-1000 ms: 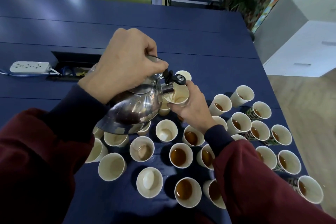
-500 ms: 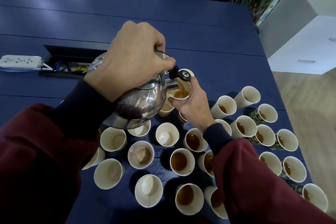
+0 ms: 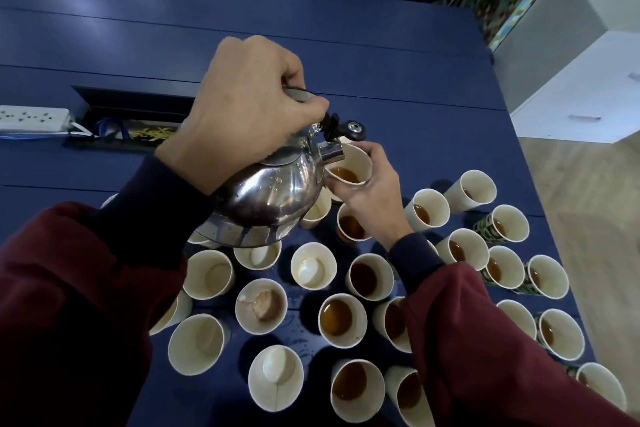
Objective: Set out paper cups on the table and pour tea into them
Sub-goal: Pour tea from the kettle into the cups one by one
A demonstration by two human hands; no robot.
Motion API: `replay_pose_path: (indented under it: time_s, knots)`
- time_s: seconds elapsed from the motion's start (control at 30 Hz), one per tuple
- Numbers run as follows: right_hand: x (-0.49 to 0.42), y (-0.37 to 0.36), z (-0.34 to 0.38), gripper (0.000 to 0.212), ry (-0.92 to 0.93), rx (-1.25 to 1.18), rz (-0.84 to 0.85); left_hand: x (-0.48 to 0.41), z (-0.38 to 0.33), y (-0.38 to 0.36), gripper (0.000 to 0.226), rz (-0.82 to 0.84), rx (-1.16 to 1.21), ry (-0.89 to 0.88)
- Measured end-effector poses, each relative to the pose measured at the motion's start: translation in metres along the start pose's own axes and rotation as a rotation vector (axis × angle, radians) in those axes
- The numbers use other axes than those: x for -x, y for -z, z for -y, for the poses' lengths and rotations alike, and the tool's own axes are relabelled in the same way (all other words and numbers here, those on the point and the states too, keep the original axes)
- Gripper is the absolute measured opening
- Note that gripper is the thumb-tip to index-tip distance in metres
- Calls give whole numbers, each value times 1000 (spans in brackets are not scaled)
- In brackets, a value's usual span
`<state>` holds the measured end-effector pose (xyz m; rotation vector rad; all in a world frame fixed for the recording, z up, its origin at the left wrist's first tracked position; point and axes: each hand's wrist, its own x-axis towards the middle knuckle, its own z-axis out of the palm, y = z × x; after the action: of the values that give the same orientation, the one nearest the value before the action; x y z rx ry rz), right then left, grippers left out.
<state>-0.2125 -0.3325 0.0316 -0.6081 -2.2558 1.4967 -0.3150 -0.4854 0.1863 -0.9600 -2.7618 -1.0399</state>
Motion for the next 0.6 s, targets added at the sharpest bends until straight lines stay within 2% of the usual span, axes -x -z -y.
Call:
replay_pose_path:
  time_s: [0.13, 0.33, 0.6]
  knots:
    - [-15, 14, -8, 53, -23, 68, -56, -2, 4, -4, 30, -71, 71, 36]
    - [-42, 46, -34, 55, -67, 318, -106, -3, 13, -5, 32, -140, 142, 116]
    - [-59, 64, -32, 52, -67, 326, -115, -1, 24, 1, 31, -150, 108, 136]
